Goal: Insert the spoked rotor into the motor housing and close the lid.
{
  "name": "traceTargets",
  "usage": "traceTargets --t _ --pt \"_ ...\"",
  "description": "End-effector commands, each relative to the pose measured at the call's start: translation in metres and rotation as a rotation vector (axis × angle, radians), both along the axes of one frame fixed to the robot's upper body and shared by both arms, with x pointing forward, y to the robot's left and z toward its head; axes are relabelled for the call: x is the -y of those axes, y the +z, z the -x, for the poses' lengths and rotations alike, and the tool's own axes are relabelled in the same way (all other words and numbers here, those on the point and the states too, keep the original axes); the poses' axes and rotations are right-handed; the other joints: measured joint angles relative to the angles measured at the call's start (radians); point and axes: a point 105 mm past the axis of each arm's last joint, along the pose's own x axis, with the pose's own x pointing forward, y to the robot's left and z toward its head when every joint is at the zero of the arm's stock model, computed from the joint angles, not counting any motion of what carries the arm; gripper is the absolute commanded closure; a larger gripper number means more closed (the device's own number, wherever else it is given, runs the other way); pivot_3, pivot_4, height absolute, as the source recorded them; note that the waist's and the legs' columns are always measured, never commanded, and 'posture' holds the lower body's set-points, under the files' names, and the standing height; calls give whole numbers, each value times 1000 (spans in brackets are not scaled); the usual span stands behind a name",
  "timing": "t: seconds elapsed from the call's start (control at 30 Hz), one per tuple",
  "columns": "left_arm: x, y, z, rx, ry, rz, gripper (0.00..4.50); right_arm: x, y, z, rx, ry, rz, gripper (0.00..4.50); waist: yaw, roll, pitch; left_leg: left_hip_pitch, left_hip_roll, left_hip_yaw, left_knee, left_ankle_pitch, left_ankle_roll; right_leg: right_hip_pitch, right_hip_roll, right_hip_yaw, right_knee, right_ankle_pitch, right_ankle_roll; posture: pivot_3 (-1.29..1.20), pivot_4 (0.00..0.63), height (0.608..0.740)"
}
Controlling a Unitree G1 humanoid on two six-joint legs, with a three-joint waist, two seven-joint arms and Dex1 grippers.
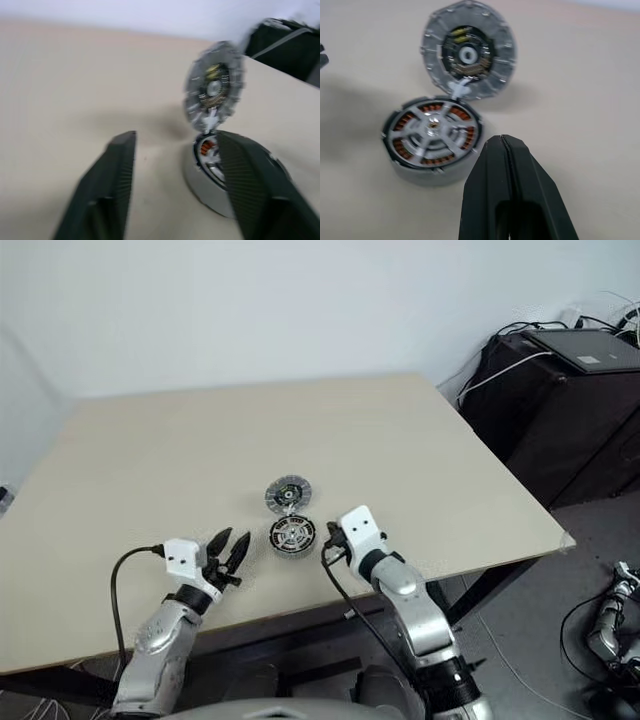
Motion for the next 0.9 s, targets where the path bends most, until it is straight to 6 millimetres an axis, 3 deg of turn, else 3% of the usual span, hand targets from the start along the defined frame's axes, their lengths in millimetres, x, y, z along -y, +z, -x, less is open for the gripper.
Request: traceTargets --t 0.03,0.13,0.17,0.43,0.8,0.9 --pt "6 1 5 66 -52 -102 3333 -17 9 -13 49 47 0 4500 -1 1 1 0 0 0 0 0 0 0 0 0 0 0 0 0 0 740" --pt "15 -3 13 89 -106 -121 4377 -33 7 -19 36 98 1 4500 -3 1 1 0 0 1 0 0 0 0 0 0 0 0 0 0 0 740" --pt "17 -4 16 88 -122 -115 4460 -37 6 -21 35 112 8 4500 -4 1 1 0 0 2 0 0 0 0 0 0 0 0 0 0 0 740" --pt "37 -18 39 -22 -289 -48 4460 -64 -5 -31 -8 217 47 4500 -7 3 1 0 0 2 0 0 0 0 0 0 1 0 0 0 0 740" --pt "29 -16 37 8 -205 -84 4460 -65 -40 -28 -107 268 147 4500 -14 7 -4 1 1 3 0 0 0 0 0 0 2 0 0 0 0 740" --pt "29 -15 35 15 -190 -75 4460 -66 -28 -27 -72 295 111 4500 -13 10 -6 2 1 3 0 0 0 1 0 0 2 0 0 0 0 740"
